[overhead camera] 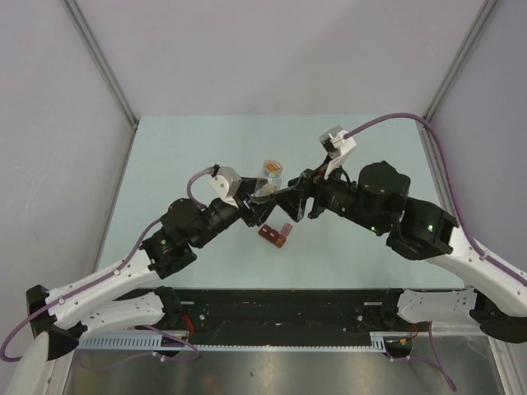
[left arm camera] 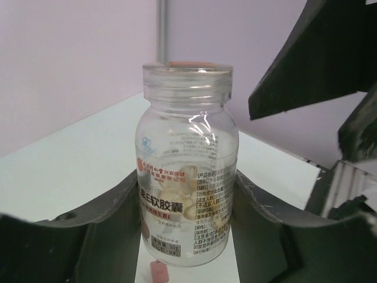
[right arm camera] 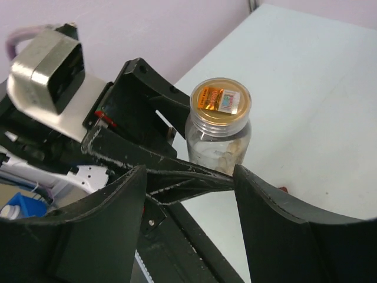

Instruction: Sort the pills into containers

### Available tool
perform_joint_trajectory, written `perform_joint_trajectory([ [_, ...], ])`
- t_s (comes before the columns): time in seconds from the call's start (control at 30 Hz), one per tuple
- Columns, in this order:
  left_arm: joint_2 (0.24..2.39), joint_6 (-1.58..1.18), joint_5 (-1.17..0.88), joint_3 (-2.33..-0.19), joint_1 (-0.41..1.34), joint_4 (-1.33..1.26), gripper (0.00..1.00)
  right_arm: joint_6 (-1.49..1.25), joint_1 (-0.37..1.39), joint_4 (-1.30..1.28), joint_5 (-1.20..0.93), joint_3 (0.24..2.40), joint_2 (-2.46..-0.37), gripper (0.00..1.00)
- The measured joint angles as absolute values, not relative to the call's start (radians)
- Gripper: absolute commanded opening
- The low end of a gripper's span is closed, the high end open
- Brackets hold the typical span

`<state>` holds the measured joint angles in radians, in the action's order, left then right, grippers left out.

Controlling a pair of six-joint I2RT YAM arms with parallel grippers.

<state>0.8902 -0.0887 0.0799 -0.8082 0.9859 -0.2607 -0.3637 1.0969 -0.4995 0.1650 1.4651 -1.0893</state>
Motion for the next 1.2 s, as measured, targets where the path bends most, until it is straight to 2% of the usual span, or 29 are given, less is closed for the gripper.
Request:
perform_joint_trajectory([
  [0.3, 0.822, -0.185, -0.221, -0.808, 0.989, -0.276, 0.00, -0.221, 1.098, -0.494, -0.008, 1.436, -0.920, 0.66],
  [0.57, 0.790, -0.221, -0.416, -0.805, 1.024, -0.279, 0.00, -0.130, 1.098, -0.437, -0.166, 1.406, -0.885, 0.67],
  [0.97, 0.797, -0.221, -0.493, -0.805, 1.041, -0.283, 0.00, -0.096, 1.098, -0.353, -0.261, 1.388, -0.929, 0.67],
  [1.2, 0.798, -0.221, -0.500, -0.805, 1.042, -0.283, 0.00, -0.096, 1.098, -0.318, -0.295, 1.388, -0.934, 0.61],
])
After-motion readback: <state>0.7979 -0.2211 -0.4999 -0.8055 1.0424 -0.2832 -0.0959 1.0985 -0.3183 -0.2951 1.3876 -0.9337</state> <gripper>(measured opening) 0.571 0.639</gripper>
